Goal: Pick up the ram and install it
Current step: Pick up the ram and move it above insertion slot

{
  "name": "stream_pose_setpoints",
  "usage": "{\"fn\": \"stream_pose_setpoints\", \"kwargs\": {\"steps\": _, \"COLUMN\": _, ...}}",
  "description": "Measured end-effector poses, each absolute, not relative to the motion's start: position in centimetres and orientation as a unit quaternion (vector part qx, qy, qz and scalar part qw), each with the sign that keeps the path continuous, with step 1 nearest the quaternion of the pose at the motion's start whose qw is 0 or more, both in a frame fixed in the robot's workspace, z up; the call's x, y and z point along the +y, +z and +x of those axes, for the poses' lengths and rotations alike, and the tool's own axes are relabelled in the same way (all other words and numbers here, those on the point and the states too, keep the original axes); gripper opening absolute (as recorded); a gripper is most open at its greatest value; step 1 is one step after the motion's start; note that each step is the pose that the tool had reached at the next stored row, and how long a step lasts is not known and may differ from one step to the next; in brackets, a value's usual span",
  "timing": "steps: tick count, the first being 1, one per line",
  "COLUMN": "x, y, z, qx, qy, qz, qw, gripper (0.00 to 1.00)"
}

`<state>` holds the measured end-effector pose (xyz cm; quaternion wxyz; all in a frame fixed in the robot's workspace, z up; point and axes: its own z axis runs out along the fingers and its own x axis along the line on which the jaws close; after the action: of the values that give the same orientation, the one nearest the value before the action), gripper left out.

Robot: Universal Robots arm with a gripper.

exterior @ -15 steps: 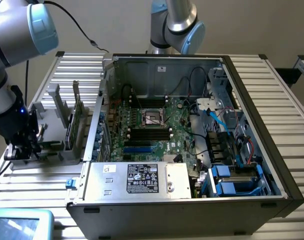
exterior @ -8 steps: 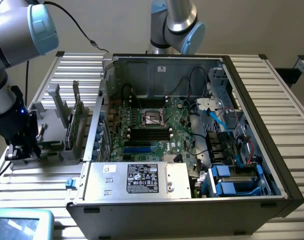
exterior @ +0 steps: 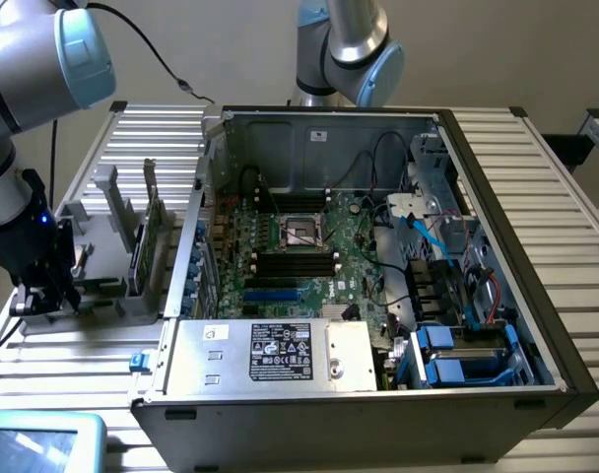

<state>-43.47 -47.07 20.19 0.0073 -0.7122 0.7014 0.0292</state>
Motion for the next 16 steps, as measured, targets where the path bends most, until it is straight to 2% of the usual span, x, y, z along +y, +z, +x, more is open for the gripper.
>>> {"fn": "stream_pose_setpoints", "kwargs": {"steps": 11, "x": -47.07, "y": 20.37, "z": -43.47, "qx": 0.701, "qy": 0.029, "qz": -0.712, "qw": 0.007, "gripper": 0.18}}
{"fn": "stream_pose_setpoints", "kwargs": {"steps": 13, "x": -47.07, "y": 20.37, "z": -43.47, "qx": 0.701, "qy": 0.029, "qz": -0.712, "qw": 0.007, "gripper": 0.11}}
{"fn": "stream_pose_setpoints", "kwargs": {"steps": 16, "x": -47.07, "y": 20.38, "z": -43.47, "qx": 0.701, "qy": 0.029, "qz": -0.712, "qw": 0.007, "gripper": 0.11}}
